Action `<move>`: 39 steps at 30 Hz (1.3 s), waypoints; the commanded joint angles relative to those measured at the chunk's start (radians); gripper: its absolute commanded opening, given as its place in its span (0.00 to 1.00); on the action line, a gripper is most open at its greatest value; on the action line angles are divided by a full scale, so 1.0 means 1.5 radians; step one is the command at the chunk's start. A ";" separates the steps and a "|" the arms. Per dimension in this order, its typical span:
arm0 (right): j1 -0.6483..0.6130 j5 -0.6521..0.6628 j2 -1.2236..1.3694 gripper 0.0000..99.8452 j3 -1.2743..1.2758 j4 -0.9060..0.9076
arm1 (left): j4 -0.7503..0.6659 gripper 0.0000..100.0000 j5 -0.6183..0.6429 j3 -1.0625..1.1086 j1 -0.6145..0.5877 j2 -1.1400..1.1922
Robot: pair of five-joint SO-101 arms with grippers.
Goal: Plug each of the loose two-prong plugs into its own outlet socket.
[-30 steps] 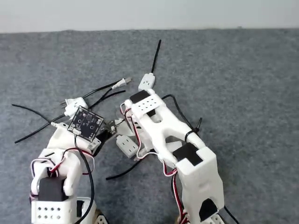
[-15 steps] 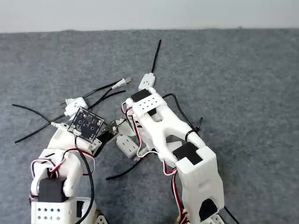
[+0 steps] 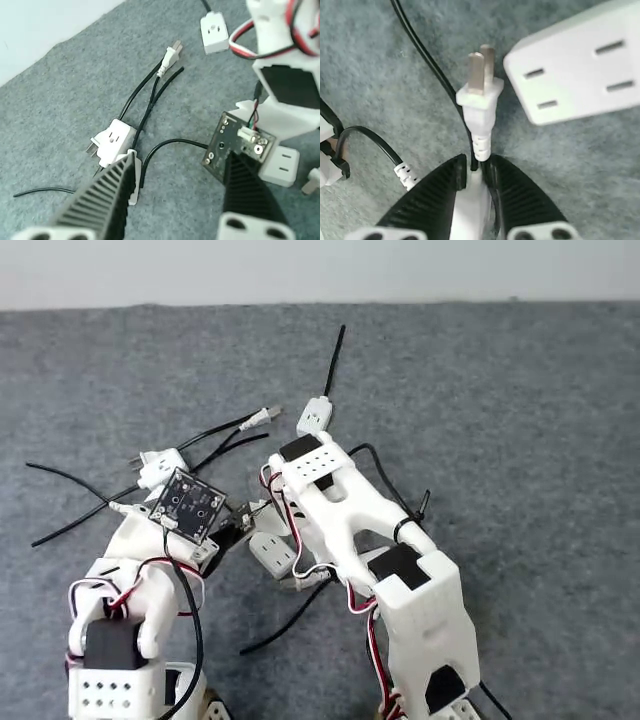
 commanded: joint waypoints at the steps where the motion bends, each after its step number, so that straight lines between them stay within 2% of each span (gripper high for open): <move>1: -0.035 0.011 -0.021 0.02 0.004 0.033 | -0.025 0.25 -0.005 -0.002 -0.002 0.001; 4: -0.034 0.002 -0.023 0.02 -0.011 0.039 | -0.025 0.25 -0.005 -0.002 -0.002 0.001; 13: -0.038 -0.133 -0.016 0.02 -0.061 0.021 | -0.025 0.25 -0.005 -0.003 -0.005 0.001; 25: -0.048 -0.183 -0.022 0.02 -0.107 0.017 | -0.020 0.26 0.000 -0.017 -0.009 0.001; 28: -0.049 -0.190 -0.021 0.02 -0.130 0.018 | -0.025 0.26 0.012 -0.027 -0.041 0.001; 31: -0.055 -0.211 -0.016 0.08 -0.135 0.015 | -0.025 0.26 0.036 -0.053 -0.087 0.001; 34: -0.059 -0.233 -0.016 0.23 -0.135 0.017 | -0.025 0.26 0.058 -0.062 -0.102 0.001; 36: -0.061 -0.235 -0.016 0.29 -0.135 0.017 | -0.025 0.26 0.057 -0.062 -0.102 0.001; 39: -0.064 -0.236 -0.020 0.27 -0.136 0.017 | -0.025 0.26 0.057 -0.062 -0.103 0.001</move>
